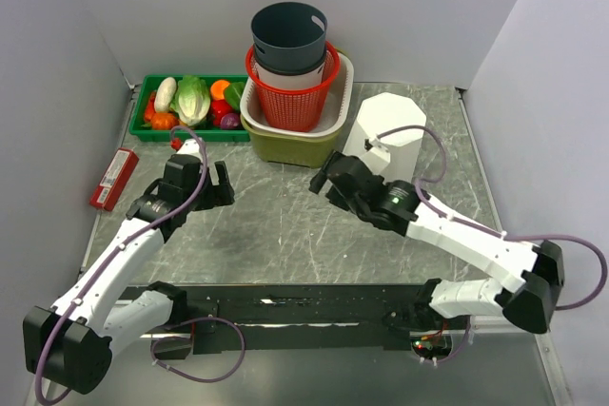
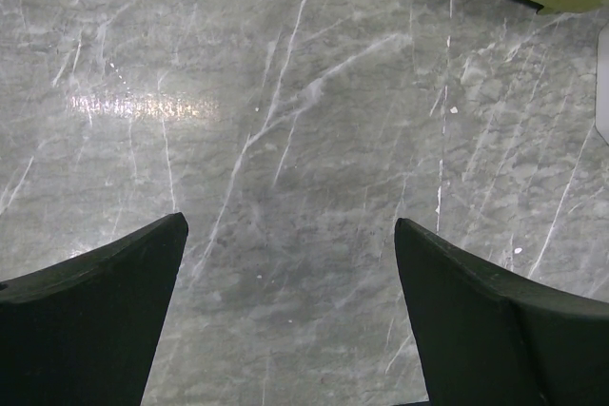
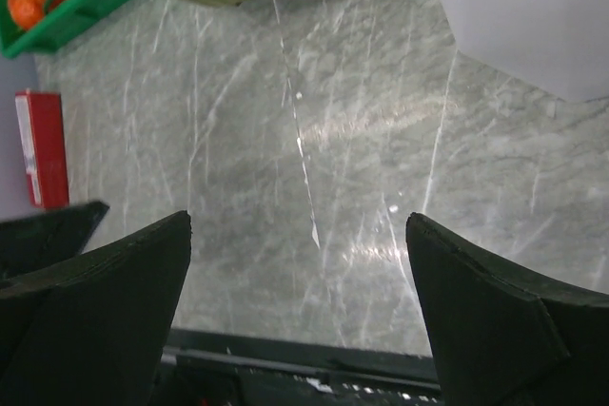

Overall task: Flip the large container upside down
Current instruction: Move the container to the corner of the board.

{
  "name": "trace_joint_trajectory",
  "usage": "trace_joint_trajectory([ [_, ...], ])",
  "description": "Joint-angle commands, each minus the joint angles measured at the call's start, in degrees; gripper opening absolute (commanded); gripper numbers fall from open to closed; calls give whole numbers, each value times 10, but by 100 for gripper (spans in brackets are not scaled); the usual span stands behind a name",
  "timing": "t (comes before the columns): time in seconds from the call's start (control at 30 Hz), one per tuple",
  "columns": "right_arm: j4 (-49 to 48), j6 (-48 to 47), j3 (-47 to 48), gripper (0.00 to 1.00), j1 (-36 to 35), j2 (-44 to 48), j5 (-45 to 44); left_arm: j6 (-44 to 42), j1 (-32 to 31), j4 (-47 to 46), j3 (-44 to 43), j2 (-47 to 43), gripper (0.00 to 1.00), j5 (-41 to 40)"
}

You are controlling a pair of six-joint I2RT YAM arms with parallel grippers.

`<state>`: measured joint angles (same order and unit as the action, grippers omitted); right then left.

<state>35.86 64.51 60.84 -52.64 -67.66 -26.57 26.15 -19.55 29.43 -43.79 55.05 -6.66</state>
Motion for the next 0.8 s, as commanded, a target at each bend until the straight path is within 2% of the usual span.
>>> trace_joint_trajectory([
  [0.0, -3, 46, 59, 100, 0, -38, -67, -6, 2, -14, -13, 1, 96, 5],
  [0.17, 11, 39, 82, 100, 17, -74, -131, -8, 2, -13, -14, 6, 96, 0],
  [0.3, -19, -19, 75, 100, 94, -84, -52, -8, 2, -13, -15, 16, 96, 4],
  [0.47, -55, -87, 50, 100, 168, -78, -24, -8, 1, -13, -15, 23, 96, 7],
  [0.63, -70, -114, 23, 100, 281, -69, 5, -9, 2, -13, -15, 26, 96, 9],
  [0.77, -79, -171, 24, 100, 360, -67, 58, -9, 2, -13, -15, 27, 96, 8],
])
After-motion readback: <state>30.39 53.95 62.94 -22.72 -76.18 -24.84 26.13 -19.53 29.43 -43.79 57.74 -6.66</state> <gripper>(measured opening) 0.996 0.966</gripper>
